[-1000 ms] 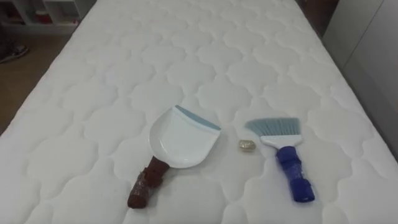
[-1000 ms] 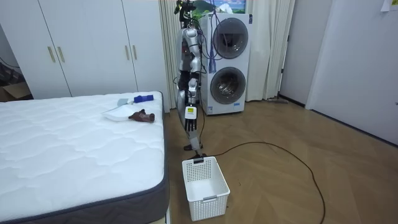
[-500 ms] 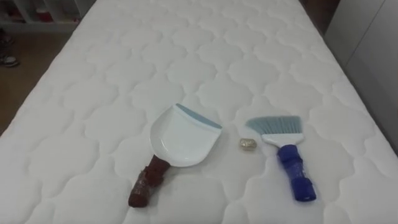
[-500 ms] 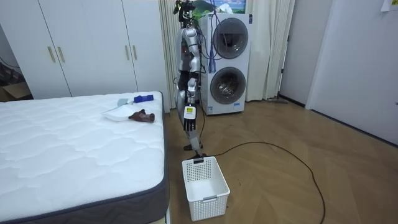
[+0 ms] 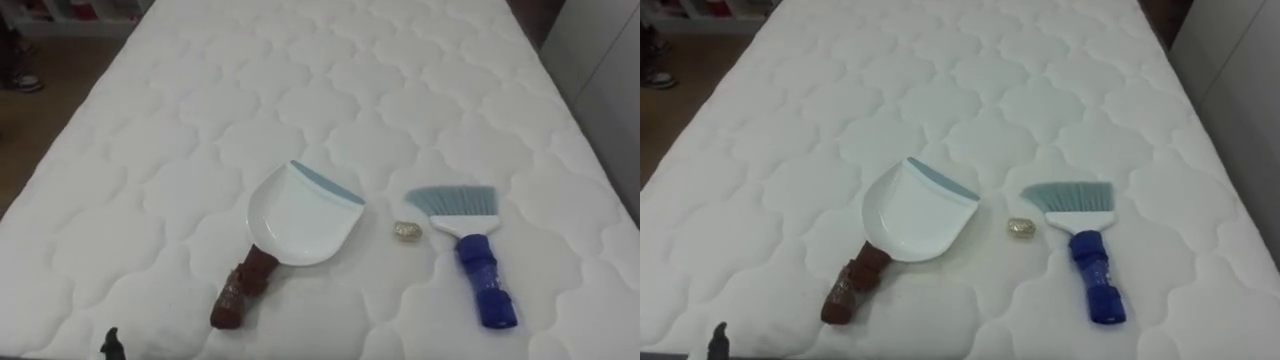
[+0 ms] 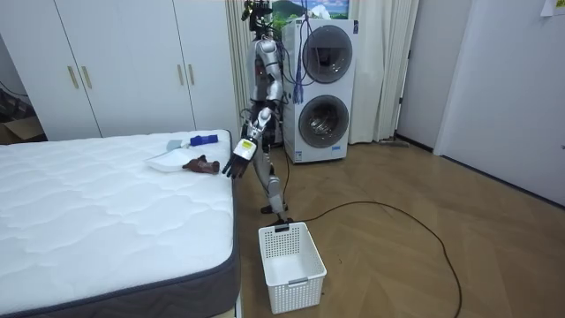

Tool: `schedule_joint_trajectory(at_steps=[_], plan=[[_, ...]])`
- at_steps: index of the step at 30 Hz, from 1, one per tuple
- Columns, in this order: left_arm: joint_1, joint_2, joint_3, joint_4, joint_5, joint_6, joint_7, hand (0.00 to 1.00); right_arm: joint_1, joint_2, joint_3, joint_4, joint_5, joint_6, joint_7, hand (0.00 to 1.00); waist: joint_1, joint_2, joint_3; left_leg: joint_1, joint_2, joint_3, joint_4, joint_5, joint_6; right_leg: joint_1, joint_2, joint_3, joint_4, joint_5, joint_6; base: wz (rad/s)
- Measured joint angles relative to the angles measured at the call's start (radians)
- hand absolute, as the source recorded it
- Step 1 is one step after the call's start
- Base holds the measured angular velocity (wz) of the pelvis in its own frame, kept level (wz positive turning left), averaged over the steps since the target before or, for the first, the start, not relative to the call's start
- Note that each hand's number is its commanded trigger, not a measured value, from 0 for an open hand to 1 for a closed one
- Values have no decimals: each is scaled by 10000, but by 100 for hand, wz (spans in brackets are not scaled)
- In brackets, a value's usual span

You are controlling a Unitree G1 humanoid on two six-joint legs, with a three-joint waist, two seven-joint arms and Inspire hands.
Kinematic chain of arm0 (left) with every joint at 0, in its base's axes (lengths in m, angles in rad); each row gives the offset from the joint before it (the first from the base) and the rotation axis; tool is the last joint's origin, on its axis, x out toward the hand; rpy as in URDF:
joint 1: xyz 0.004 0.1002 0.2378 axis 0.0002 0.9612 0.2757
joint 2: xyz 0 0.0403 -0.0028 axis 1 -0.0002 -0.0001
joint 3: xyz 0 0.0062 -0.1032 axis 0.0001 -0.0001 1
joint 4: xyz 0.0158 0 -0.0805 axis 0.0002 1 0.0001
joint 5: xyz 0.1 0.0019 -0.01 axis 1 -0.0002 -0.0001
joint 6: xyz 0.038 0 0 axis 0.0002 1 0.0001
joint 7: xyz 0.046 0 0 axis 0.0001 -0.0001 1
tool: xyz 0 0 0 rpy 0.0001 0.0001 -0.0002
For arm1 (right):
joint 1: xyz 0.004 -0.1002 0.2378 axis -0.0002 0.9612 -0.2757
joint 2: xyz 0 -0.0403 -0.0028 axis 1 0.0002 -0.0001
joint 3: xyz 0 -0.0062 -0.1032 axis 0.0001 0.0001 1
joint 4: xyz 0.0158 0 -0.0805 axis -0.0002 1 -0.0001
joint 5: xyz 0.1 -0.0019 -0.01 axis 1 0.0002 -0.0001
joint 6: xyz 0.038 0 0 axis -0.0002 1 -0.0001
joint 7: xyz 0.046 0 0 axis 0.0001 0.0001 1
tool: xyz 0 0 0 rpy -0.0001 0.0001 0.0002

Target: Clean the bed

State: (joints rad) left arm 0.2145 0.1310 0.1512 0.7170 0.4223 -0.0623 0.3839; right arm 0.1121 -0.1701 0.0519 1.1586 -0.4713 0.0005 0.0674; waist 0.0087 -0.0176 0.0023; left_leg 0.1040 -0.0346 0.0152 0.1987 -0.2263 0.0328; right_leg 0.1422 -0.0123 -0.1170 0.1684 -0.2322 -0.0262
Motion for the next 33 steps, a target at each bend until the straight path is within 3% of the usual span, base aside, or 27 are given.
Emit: schedule_joint_trajectory(at_steps=[2,7,13,20,33], plan=[[-78,0,-14,-419,0,-341,479,0,-19,0,-2,0,30,-21,0,0,40,-26,-12,-66,1,-17,-4,0,0,-69,3,-18,8,2,-1,2],[-87,-14,-89,-1569,-5,-605,991,0,0,-2,4,88,399,-16,10,0,22,-48,-31,-60,10,-59,-1,0,0,-47,-2,-112,13,14,-3,3],[-239,14,-613,-2161,-911,-891,1159,0,-10,-56,-10,67,411,-15,-20,0,-61,54,-36,-52,-5,-213,-3,0,0,56,-17,-235,7,20,-4,5],[-312,37,-850,-2160,-1901,-925,1106,0,3,-49,-65,65,402,-34,100,0,-270,4,1,113,13,-177,-16,1,-2,148,-17,-211,11,20,-7,0],[-1027,26,-989,-2172,-1947,-904,326,0,122,-12,-53,361,746,102,195,0,-327,-91,-24,111,39,87,-6,2,0,-1,10,72,80,23,-11,-7]])
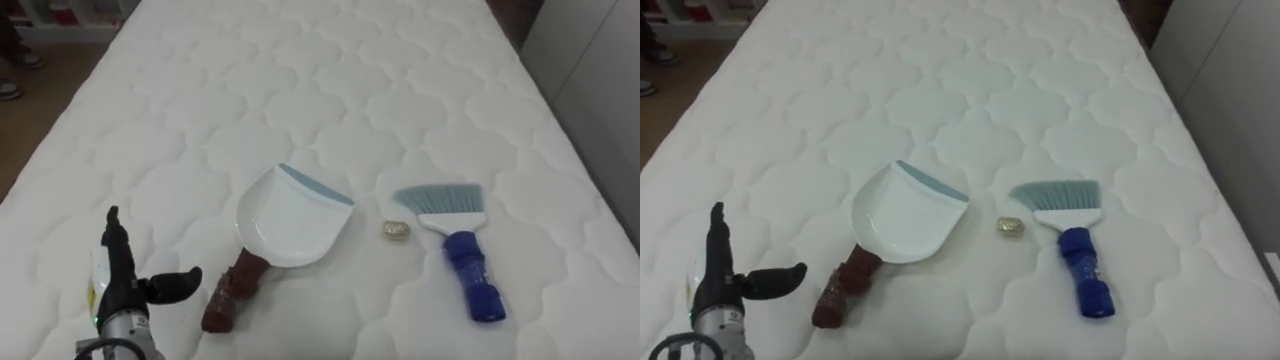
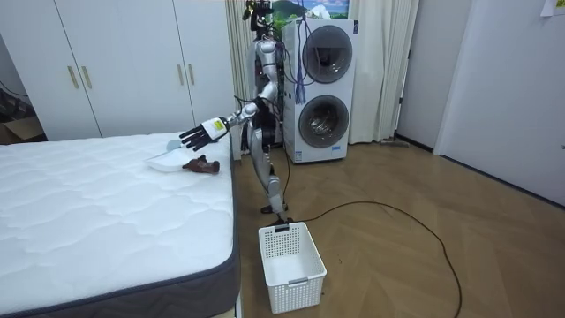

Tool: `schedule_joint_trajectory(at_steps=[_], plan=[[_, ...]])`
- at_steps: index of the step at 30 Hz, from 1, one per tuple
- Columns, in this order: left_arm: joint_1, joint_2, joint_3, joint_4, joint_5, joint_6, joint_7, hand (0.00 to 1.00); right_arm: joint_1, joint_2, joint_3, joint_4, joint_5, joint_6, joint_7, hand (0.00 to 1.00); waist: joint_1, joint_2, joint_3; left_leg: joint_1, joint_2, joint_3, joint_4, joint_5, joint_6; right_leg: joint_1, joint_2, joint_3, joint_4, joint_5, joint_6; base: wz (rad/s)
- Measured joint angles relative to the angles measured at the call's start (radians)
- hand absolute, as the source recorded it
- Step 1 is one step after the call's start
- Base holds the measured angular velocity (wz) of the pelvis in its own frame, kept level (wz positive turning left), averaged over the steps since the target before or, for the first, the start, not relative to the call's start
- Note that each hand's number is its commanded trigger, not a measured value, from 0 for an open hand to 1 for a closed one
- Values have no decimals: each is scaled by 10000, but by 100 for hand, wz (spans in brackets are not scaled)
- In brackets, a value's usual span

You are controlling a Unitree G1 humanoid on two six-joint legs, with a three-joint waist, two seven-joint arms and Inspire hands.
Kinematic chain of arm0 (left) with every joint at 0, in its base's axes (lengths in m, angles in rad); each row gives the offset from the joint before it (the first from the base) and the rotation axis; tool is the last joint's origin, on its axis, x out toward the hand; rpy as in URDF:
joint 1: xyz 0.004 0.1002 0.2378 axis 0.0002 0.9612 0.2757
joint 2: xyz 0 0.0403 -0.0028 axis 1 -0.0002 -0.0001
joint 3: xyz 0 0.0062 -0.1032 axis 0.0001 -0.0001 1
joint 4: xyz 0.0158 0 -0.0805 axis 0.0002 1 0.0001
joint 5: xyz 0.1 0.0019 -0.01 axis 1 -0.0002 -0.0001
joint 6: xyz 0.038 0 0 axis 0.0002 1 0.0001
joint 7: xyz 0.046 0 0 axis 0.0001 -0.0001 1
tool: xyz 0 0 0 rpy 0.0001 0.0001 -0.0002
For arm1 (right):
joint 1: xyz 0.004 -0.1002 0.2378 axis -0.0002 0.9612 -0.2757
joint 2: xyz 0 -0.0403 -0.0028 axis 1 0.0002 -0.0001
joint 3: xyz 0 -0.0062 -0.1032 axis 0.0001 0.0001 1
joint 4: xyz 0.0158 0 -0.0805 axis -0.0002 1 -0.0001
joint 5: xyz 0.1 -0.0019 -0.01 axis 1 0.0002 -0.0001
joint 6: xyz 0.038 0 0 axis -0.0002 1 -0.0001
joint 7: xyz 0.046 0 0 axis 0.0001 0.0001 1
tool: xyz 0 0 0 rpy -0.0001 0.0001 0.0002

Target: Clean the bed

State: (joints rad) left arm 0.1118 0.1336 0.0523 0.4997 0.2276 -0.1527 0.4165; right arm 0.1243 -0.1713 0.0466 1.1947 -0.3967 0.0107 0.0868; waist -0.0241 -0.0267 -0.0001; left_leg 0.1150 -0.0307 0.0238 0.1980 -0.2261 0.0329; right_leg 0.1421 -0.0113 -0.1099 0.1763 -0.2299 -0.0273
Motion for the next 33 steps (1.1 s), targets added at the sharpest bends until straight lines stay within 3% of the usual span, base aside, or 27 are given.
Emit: schedule_joint_trajectory(at_steps=[5,10,16,19,22,33], plan=[[-9,-9,-193,32,-33,242,-450,0,189,35,97,291,17,422,-9,0,-26,46,20,-9,19,3,-3,-1,0,-68,-23,3,98,1,2,-2],[-8,-14,-1009,60,-780,599,-605,0,135,72,499,454,140,763,20,0,-168,127,19,-199,23,12,-10,-1,1,-254,-22,-50,130,4,7,2],[-129,4,-1697,156,-803,813,-924,0,-110,34,524,449,-21,784,28,0,-396,301,9,-530,38,56,106,2,2,-592,-41,10,361,12,-7,-1],[-197,-3,-1797,164,-778,844,-1210,0,-248,35,536,350,-22,780,31,0,-564,336,51,-716,40,54,225,2,2,-774,-40,6,451,11,-8,-1],[-523,3,-1794,529,-761,858,-1279,0,-286,35,526,326,-20,775,32,0,-577,327,94,-894,41,76,266,4,4,-1001,-44,19,557,9,-10,-2],[-702,43,-1926,978,-575,859,-1380,0,-281,38,702,217,5,671,-103,0,-604,180,159,-1419,35,197,409,20,31,-1611,-56,27,833,6,-9,-3]])
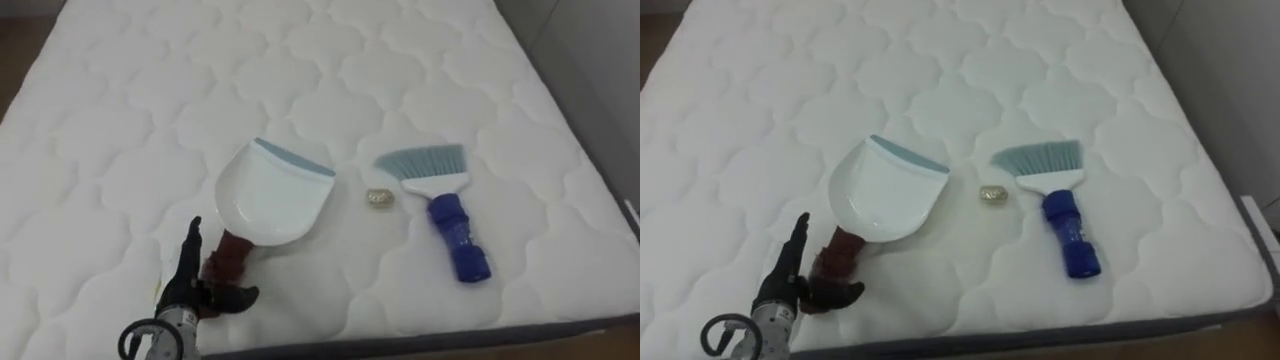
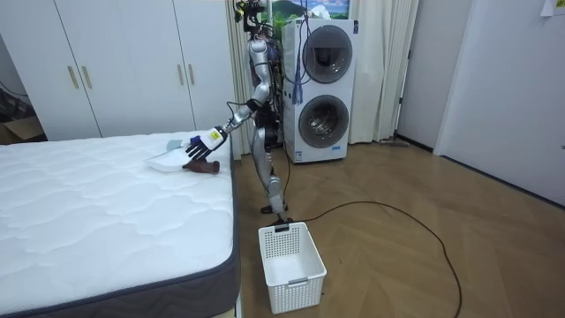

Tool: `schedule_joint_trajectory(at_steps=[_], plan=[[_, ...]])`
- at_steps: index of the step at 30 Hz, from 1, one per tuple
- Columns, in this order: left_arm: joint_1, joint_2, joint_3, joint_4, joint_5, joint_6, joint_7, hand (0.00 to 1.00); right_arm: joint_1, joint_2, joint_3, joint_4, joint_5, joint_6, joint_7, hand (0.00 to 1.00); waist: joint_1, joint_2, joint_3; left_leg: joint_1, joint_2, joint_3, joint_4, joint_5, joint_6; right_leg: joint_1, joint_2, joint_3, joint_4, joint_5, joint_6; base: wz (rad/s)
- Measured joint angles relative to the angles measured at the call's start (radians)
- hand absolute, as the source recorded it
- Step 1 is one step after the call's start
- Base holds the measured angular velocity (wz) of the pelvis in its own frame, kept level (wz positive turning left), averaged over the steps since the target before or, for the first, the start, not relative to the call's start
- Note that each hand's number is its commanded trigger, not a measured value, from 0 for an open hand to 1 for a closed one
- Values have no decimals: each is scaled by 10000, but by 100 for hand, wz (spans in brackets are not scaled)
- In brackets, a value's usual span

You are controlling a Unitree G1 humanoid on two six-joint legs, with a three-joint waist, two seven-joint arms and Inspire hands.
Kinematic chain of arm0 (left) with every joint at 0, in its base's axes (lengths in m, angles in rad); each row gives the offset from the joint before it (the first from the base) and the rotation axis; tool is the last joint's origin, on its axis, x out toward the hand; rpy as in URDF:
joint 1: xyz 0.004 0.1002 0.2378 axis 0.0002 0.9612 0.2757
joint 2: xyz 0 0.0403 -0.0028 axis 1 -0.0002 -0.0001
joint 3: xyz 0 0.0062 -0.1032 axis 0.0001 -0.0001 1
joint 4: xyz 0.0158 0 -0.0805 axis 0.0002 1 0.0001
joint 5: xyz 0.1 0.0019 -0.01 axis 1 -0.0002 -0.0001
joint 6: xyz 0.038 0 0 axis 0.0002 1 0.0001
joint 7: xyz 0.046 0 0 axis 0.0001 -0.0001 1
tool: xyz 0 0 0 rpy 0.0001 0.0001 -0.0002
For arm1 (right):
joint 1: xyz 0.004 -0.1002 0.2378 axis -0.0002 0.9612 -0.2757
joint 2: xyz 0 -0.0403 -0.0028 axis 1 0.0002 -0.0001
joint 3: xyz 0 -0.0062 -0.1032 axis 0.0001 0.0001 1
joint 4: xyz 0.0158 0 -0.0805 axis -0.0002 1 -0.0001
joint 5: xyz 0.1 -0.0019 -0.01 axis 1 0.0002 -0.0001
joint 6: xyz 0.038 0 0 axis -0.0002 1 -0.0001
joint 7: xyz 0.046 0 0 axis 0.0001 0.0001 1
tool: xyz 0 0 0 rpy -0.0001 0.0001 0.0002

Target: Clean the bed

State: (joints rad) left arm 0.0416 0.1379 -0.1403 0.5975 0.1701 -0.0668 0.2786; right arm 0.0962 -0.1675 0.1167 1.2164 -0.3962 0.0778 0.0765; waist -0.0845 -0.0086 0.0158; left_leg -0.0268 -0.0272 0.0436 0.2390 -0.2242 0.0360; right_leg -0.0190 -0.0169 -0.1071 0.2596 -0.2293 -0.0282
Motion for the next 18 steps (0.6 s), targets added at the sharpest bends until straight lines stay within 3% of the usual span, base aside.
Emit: schedule_joint_trajectory(at_steps=[10,18], plan=[[-525,-28,-26,706,-1,-96,182,0,-352,31,236,-163,497,-166,-816,0,55,-153,12,-398,13,106,172,5,8,-446,-13,4,198,-1,2,-2],[-603,-40,-152,900,-1,-135,666,0,-419,35,480,-169,1391,-247,-1301,0,71,-91,-6,-714,102,121,296,4,6,-742,-8,-14,304,8,-11,0]])
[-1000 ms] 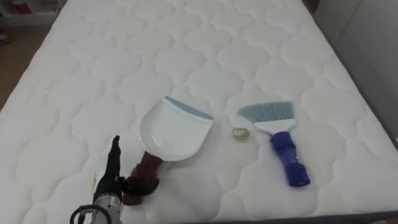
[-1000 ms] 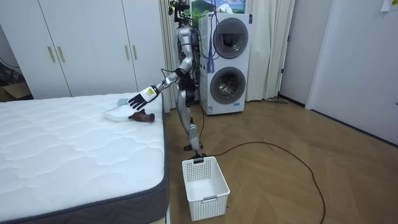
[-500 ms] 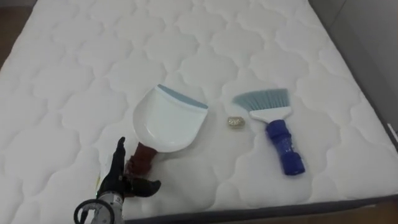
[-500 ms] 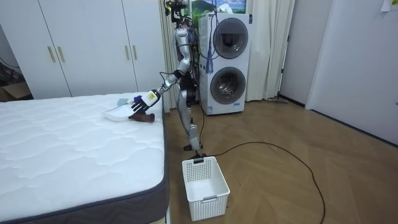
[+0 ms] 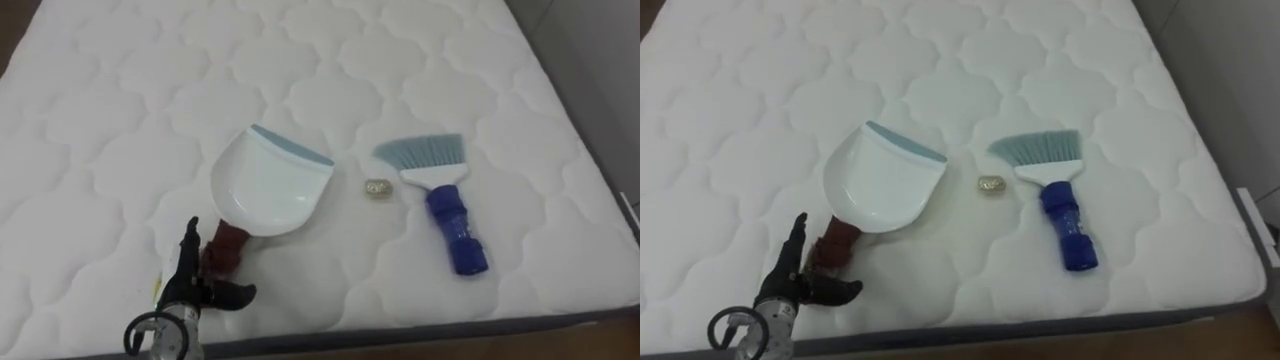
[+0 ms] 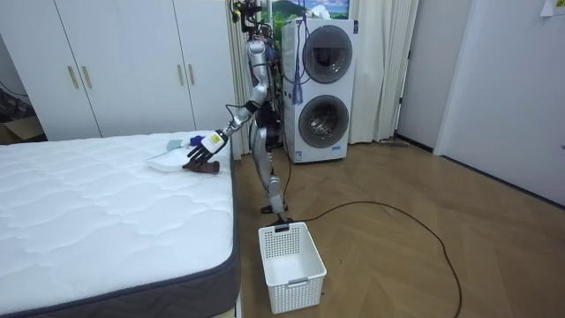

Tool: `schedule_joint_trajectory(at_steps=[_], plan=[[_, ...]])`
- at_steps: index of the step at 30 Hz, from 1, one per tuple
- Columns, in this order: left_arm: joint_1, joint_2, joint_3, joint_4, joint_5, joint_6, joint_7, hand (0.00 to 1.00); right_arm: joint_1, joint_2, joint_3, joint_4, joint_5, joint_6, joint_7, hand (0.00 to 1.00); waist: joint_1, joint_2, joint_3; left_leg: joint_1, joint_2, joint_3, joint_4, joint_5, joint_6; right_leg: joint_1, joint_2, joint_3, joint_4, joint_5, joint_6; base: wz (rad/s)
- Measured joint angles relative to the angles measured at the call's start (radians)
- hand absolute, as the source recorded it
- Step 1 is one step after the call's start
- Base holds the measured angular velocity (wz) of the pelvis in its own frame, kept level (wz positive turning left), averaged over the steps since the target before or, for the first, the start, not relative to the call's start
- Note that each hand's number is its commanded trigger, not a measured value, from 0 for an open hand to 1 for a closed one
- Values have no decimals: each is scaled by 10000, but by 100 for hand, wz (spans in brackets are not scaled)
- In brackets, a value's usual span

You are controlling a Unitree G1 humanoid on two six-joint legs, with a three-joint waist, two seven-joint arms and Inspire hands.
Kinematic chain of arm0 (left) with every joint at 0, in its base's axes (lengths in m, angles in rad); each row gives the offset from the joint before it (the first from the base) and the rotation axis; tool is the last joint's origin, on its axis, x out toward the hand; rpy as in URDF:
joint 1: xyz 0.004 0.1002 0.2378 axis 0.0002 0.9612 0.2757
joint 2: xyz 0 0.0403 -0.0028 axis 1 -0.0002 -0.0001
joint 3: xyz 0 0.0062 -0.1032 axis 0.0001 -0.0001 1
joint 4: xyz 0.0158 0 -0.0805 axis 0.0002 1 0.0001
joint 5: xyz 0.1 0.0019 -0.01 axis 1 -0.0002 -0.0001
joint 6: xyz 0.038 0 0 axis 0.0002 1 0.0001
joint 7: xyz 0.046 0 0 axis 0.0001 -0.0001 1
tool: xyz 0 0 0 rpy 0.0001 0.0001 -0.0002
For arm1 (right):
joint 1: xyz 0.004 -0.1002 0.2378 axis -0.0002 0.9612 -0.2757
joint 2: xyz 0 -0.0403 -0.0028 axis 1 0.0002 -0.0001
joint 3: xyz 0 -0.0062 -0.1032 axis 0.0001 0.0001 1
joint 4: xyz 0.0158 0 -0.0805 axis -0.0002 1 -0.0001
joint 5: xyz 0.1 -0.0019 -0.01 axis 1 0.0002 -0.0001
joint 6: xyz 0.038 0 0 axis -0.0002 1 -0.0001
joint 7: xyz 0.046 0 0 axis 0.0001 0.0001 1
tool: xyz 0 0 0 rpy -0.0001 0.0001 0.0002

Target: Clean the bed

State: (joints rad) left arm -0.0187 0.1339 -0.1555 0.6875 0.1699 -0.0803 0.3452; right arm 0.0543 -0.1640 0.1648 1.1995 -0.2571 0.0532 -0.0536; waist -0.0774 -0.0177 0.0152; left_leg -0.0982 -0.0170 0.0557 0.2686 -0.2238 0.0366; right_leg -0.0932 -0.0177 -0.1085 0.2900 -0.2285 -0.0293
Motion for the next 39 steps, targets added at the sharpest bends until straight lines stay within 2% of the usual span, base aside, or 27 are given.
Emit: schedule_joint_trajectory(at_steps=[2,7,10,12,15,19,23,31,36,39], plan=[[-104,1,-74,276,-12,-4,163,0,-70,-4,111,-4,521,-88,-170,0,-12,63,-37,-138,19,12,30,0,-1,-133,3,-13,30,14,-21,0],[-459,-7,-56,789,-40,-133,597,0,-78,-45,120,14,1460,-282,-362,0,-10,117,-45,-222,41,14,47,4,-6,-202,1,-59,31,21,-32,0],[-709,-2,-39,789,-24,-165,810,0,-114,-60,120,41,1511,-437,-394,0,-6,132,-51,-451,39,-19,87,14,-3,-410,-62,-130,71,27,-41,4],[-821,18,-41,803,-30,-311,987,0,-136,-74,122,72,1595,-529,-436,0,-7,137,-48,-552,34,-24,134,22,1,-497,-84,-194,101,27,-41,4],[-963,32,-41,841,-45,-386,1238,0,-152,-77,128,116,1803,-553,-479,0,-9,138,-45,-597,34,-29,149,22,1,-513,-93,-251,81,26,-40,1],[-1100,119,-64,1039,-92,-469,1317,0,-241,-93,424,195,2150,-634,-611,0,-40,130,-8,-649,38,-29,137,22,0,-552,-101,-331,66,26,-40,1],[-1189,170,-64,1102,-112,-469,1328,0,-339,-113,595,239,2384,-648,-664,0,-71,125,132,-685,37,-1,133,22,0,-585,-106,-331,45,26,-40,0],[-1719,202,-279,1722,-802,-522,1460,0,-550,-244,1079,250,2761,-755,-659,0,-169,202,160,-933,37,-4,184,22,1,-728,-164,-705,2,28,-39,4],[-1987,216,-478,2211,-979,-539,1421,0,-772,-282,1206,444,2752,-820,-651,0,-269,222,152,-1002,48,-7,192,22,1,-768,-161,-689,-8,28,-40,3],[-2281,210,-550,2888,-993,-528,1156,0,-773,-284,1204,449,2620,-843,-650,0,-289,224,152,-1013,48,0,192,22,0,-775,-161,-684,-8,28,-39,0]])
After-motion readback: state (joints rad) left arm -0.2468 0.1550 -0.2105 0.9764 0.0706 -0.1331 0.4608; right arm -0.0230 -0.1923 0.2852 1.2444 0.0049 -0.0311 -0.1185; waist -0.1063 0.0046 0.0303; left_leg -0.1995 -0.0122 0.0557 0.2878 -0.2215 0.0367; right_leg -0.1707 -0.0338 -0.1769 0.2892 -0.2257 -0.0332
